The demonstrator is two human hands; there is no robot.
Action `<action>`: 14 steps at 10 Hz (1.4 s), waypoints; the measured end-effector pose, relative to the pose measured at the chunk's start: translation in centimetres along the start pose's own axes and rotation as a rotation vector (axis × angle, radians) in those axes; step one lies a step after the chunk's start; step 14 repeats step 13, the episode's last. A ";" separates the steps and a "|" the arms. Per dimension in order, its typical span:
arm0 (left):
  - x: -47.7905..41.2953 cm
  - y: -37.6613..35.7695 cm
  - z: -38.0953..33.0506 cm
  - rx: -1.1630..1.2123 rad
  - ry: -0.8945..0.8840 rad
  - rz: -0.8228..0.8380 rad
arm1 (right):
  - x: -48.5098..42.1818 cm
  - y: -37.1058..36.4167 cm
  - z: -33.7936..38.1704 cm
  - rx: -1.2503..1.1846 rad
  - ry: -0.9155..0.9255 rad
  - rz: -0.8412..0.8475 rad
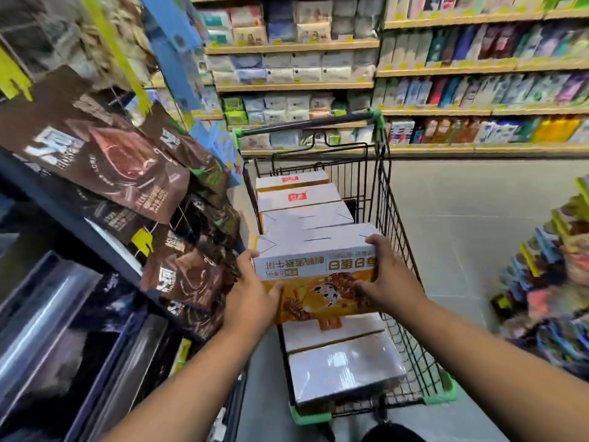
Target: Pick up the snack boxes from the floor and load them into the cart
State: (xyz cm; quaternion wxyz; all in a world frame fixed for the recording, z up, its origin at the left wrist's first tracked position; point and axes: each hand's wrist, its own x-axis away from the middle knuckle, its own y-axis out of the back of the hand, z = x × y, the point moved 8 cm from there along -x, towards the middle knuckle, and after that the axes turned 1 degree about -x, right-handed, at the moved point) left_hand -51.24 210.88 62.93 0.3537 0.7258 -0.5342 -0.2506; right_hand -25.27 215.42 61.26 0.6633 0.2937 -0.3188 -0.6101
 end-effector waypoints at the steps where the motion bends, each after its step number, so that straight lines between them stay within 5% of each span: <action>1: -1.7 -1.3 0.3 -0.001 0.001 -0.004 | -2.0 -1.1 -0.7 -0.016 0.003 0.016; 4: -5.5 -7.4 2.4 0.020 0.163 0.048 | -9.1 -4.5 -4.1 0.011 0.020 0.087; 9: -8.3 -9.3 4.3 -0.030 0.104 0.099 | -11.0 -7.1 -5.8 0.066 0.034 0.268; 11: -9.5 -7.9 3.8 0.014 0.084 0.196 | -11.4 -5.3 -4.0 0.149 -0.042 0.264; 14: -9.5 -1.7 0.7 0.095 -0.037 0.100 | -10.0 -1.3 2.7 0.139 0.050 0.130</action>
